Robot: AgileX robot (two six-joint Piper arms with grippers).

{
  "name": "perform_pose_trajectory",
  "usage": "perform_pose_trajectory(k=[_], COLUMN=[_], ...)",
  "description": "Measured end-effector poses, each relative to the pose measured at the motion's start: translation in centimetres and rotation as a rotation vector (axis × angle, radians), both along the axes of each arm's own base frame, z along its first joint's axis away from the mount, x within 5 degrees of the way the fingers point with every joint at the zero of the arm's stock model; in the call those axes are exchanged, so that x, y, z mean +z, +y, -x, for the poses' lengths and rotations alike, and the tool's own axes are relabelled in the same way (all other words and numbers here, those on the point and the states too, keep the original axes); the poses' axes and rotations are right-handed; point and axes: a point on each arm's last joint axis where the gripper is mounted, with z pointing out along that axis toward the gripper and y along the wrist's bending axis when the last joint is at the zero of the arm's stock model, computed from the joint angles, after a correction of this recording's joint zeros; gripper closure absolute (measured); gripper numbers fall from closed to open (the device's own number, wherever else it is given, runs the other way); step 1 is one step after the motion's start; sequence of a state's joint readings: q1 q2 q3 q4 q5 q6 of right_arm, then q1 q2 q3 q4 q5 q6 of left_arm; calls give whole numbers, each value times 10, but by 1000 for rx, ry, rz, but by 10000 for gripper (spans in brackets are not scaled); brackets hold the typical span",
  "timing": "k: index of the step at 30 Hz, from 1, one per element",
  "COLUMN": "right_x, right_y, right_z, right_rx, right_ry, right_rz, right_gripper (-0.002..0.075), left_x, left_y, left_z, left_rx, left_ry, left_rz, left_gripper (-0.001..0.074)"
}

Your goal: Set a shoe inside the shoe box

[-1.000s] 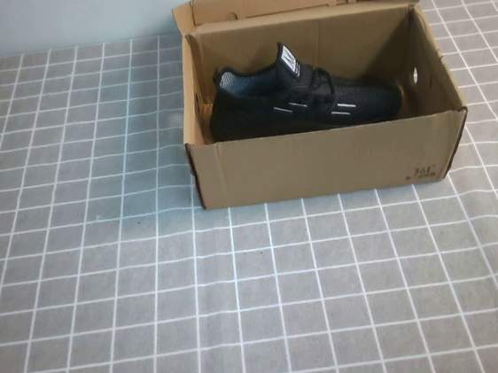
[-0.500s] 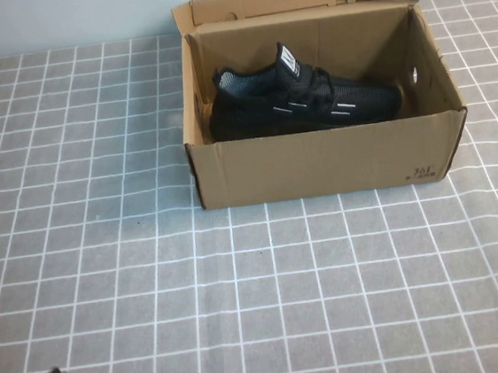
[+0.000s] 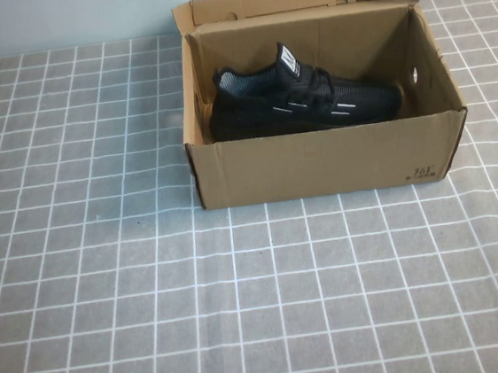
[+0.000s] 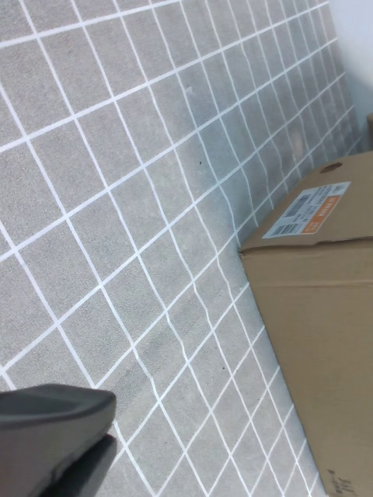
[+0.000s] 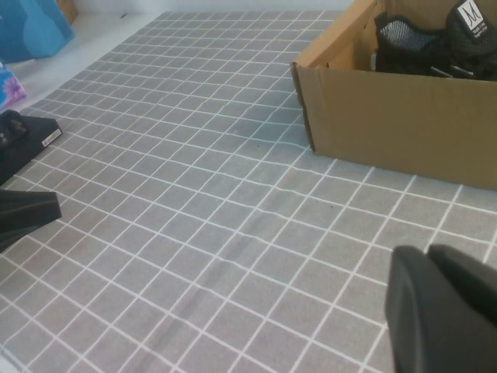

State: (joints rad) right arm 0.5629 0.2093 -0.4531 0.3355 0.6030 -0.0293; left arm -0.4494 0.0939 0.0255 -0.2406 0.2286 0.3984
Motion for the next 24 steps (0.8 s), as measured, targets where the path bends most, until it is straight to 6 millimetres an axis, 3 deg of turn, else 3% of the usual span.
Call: perform_pose_trajectory(k=[12, 18, 24], right_x=[2, -9, -50], right_y=[-7, -19, -34], right_z=[6, -8, -19], right_rx=[-39, -368, -638], right_ry=[-64, -149, -320], right_rz=[3, 24, -25], right_gripper=[742, 742, 742], left_x=[0, 0, 0], left_y=[0, 0, 0], left_z=[0, 0, 0], left_rx=[-1, -1, -1], left_ry=[2, 2, 3], left_rz=[-1, -1, -2], left_gripper=[736, 736, 736])
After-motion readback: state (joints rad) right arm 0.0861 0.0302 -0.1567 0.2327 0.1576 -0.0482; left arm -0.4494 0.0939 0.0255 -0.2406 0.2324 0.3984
